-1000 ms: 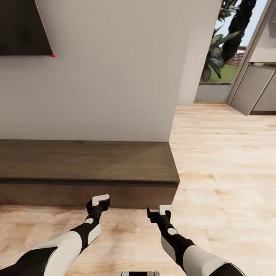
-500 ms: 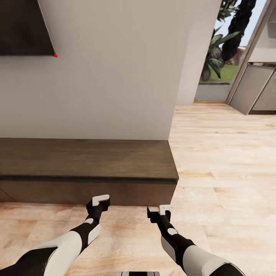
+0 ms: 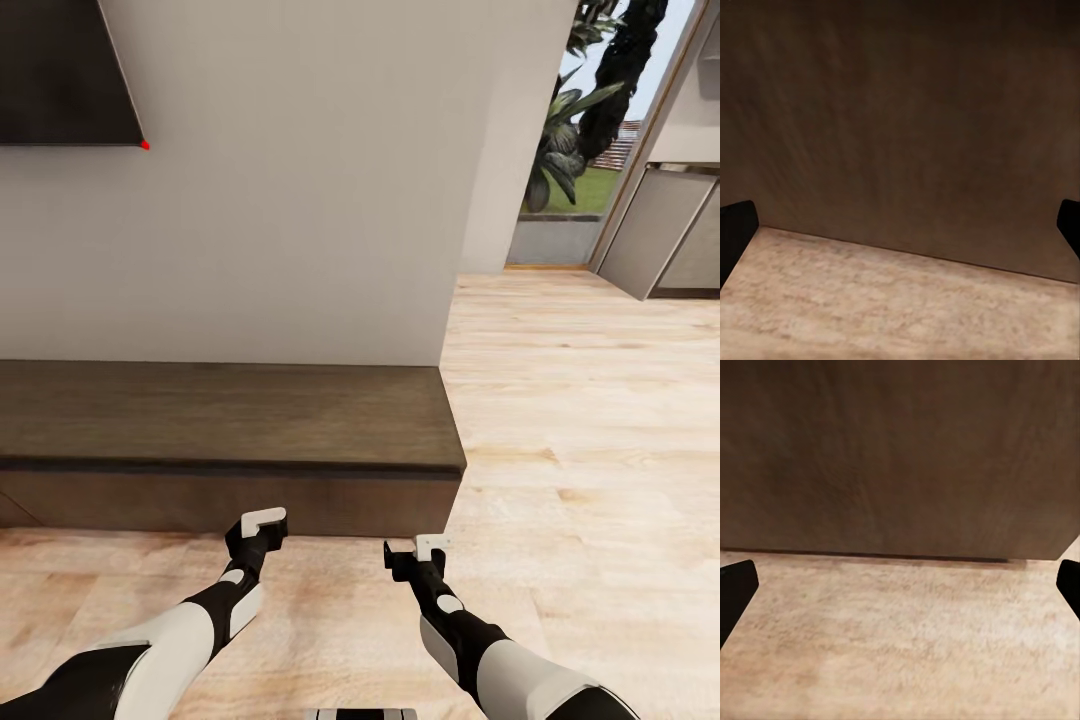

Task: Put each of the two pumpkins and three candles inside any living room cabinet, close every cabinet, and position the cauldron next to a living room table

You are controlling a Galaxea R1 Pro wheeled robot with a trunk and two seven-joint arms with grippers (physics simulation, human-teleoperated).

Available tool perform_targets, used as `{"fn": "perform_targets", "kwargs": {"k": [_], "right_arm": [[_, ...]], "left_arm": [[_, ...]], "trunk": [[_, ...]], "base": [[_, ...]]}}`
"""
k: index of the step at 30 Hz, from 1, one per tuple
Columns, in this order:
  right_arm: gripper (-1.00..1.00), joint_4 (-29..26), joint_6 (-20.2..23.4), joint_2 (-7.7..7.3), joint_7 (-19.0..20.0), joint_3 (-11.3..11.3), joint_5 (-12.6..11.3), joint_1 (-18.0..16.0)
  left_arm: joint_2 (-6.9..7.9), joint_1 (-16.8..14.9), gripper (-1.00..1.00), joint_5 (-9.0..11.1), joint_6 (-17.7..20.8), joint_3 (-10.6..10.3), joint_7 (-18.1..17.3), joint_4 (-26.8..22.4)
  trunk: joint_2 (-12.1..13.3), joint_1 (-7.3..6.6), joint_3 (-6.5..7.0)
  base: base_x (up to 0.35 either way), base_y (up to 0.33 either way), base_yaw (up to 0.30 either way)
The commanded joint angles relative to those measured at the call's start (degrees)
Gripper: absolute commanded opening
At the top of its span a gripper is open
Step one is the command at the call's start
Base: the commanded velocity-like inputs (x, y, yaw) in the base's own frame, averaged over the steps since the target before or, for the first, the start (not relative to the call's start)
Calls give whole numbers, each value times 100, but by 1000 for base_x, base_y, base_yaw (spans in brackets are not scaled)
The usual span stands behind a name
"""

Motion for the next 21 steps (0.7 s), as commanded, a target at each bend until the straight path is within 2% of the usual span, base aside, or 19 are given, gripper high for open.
{"fn": "perform_targets", "kwargs": {"k": [1, 5, 21], "right_arm": [[100, 4, -18, 0, -31, 50, -40, -4], [100, -7, -18, -1, -38, 50, -40, -4], [100, -205, 56, -7, -38, 50, -40, -4]], "left_arm": [[-2, -3, 100, -6, -20, 37, 1, 5], [-10, 0, 100, 232, -20, 31, -18, 5], [-25, 1, 100, 294, -5, 32, -20, 127]], "trunk": [[-2, -1, -4], [-2, -1, 4], [-2, -1, 128]], "base": [[0, 0, 0], [0, 0, 0], [0, 0, 0]]}}
